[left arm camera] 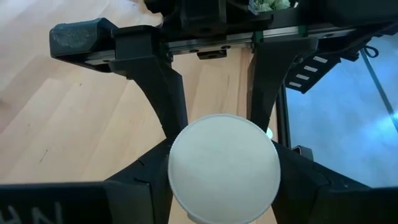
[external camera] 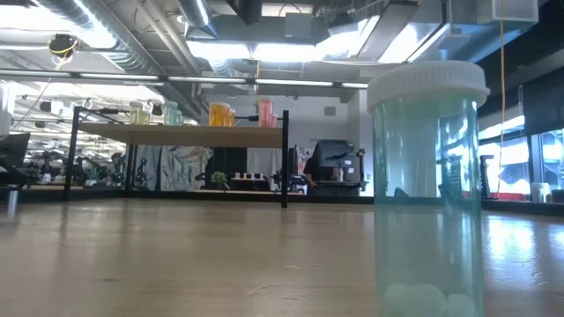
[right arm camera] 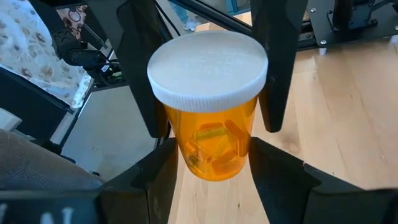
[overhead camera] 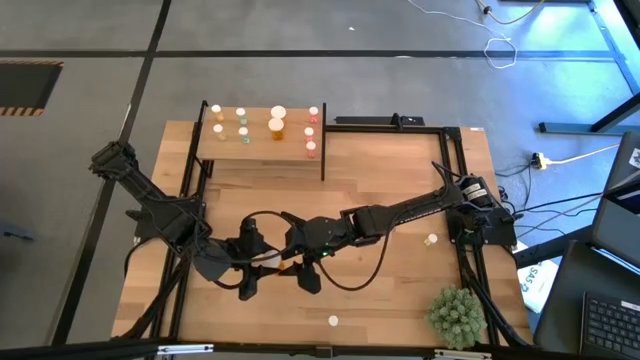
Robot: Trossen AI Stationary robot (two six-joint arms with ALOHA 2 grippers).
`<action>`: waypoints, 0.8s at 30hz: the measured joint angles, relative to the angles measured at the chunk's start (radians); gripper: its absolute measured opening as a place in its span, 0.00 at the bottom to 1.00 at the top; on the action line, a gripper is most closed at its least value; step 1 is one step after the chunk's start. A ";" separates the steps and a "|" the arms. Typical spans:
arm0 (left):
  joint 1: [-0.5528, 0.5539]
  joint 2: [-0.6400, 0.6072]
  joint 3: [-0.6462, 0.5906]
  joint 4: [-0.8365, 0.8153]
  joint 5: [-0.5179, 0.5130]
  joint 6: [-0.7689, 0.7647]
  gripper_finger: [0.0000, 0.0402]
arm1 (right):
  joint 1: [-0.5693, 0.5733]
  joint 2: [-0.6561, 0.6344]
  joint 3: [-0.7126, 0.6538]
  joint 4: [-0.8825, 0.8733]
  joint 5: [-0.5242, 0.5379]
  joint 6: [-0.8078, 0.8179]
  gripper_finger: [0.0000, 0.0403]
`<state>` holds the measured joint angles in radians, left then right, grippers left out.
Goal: Pick and place medicine bottles onto shelf by color
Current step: Put the orange pill bottle on the shelf aligned with the orange pill bottle on the shelf
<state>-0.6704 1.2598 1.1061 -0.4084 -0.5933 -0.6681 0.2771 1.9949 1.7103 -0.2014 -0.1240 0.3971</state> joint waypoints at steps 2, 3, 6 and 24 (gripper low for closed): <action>0.000 0.000 0.000 0.000 -0.001 0.000 0.48 | 0.000 0.000 0.000 0.000 0.001 -0.005 0.48; 0.000 0.000 0.000 0.000 -0.002 0.000 0.48 | 0.000 0.000 0.000 0.000 0.001 -0.005 0.48; 0.000 0.000 0.000 0.000 -0.002 0.000 0.48 | 0.000 0.000 0.000 -0.002 0.002 -0.011 0.48; 0.001 0.000 0.000 -0.028 -0.002 -0.003 0.48 | -0.006 0.001 0.000 -0.177 -0.016 -0.008 0.48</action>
<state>-0.6693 1.2594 1.1061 -0.4366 -0.5957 -0.6708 0.2710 1.9958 1.7107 -0.3780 -0.1399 0.3892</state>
